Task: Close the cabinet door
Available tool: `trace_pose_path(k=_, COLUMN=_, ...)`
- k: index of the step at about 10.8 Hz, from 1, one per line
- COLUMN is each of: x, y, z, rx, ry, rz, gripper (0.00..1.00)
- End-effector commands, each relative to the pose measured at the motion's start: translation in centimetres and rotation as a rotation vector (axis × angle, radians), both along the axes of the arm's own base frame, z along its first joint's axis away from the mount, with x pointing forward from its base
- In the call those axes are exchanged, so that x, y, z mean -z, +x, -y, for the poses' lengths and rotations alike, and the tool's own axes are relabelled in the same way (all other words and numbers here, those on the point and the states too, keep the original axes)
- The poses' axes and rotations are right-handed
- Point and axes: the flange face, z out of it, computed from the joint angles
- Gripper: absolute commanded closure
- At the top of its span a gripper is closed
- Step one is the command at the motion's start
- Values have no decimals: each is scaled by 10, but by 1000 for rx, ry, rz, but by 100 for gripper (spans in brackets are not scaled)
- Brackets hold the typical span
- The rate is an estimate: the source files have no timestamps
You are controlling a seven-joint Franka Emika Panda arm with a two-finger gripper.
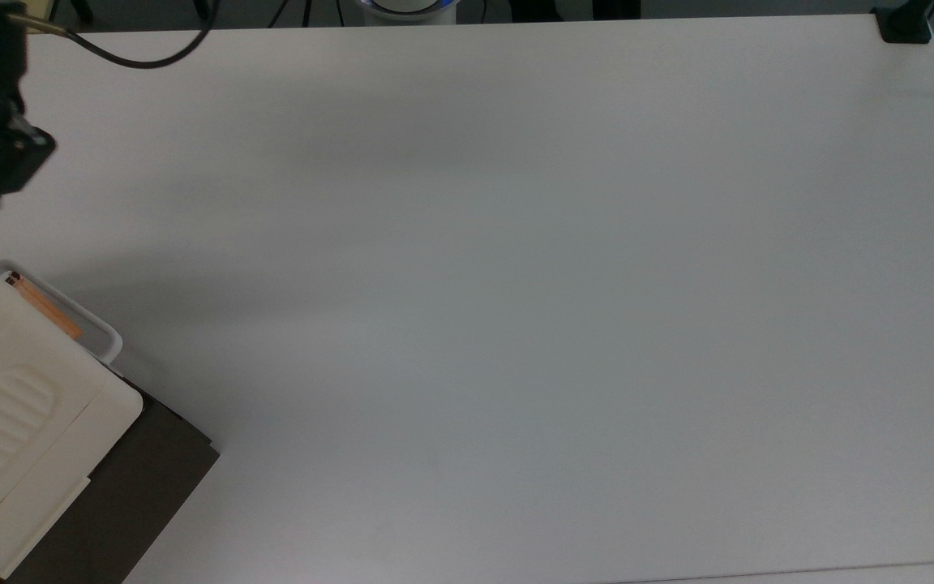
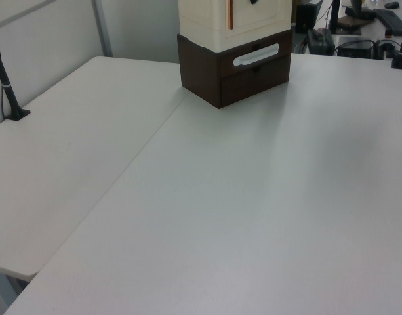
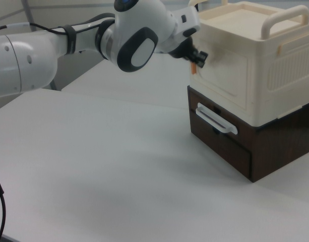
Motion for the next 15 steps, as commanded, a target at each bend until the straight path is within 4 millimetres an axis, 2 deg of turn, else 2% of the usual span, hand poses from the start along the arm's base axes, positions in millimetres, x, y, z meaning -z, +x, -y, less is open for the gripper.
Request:
trace_pose_path(k=1, x=-17, y=-27, z=-42, rx=-119, ry=11, rz=-212, gripper=100)
trace_pose_path(k=5, x=-25, y=-68, z=-132, rx=-287, ry=-55, rz=-609, gripper=100)
trace_pose_path(k=7, x=-42, y=-95, z=-170, rx=-360, ry=-44, rz=-685, gripper=100)
trace_pose_path(k=9, x=-47, y=-114, z=-215, rx=-430, ry=-70, rz=-753, gripper=100)
trace_pose_path(k=10, x=-44, y=-118, z=-229, rx=-445, ry=-98, rz=-793, gripper=100)
trace_pose_path(k=11, x=-43, y=-122, z=-233, rx=-448, ry=-109, rz=-822, gripper=99)
trace_pose_path(k=12, x=-41, y=-122, z=-232, rx=-446, ry=-112, rz=-830, gripper=91)
trace_pose_path(k=13, x=-41, y=-122, z=-227, rx=-435, ry=-105, rz=-830, gripper=72)
trace_pose_path(k=14, x=-43, y=-122, z=-224, rx=-416, ry=-98, rz=-826, gripper=36)
trace_pose_path(k=15, x=-43, y=-122, z=-220, rx=-394, ry=-90, rz=-825, gripper=8)
